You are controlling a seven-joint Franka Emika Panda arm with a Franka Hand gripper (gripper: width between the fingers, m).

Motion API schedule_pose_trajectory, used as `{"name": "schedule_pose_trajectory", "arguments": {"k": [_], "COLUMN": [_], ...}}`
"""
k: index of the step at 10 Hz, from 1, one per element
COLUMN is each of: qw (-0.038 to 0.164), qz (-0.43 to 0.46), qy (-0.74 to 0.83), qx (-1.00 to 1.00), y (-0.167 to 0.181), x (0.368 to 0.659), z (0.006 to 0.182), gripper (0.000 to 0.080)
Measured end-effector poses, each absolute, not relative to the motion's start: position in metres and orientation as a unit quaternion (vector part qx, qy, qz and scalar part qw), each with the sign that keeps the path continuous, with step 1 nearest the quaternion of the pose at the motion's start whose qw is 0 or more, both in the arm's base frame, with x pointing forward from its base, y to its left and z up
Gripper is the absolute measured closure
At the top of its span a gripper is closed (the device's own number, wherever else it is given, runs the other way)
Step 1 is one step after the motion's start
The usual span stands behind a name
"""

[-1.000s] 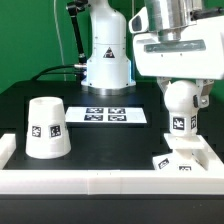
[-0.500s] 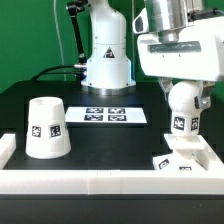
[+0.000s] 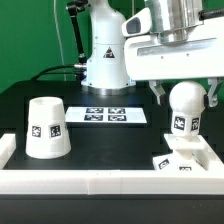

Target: Assemble lamp

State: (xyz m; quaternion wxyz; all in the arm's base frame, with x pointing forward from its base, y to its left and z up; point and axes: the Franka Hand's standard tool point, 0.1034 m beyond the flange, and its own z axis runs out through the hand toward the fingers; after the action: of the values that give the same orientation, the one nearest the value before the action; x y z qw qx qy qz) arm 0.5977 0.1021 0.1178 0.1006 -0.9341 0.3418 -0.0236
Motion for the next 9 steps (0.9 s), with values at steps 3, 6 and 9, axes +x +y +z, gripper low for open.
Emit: {"name": "schedule_pose_trajectory", "arguments": {"k": [3, 6, 9], "qw": [0.097, 0.065, 0.039], "qz": [-0.032, -0.051, -0.063], "qy": [0.255, 0.071, -0.113], "qx": [-0.961, -0.994, -0.991], "y": [0.1011, 0.1037, 0.1064], "x": [0.5978, 0.5985, 0.6001], "z": [0.1167, 0.1177, 0.1194], "gripper": [0.0101, 0.0101, 0.0101]}}
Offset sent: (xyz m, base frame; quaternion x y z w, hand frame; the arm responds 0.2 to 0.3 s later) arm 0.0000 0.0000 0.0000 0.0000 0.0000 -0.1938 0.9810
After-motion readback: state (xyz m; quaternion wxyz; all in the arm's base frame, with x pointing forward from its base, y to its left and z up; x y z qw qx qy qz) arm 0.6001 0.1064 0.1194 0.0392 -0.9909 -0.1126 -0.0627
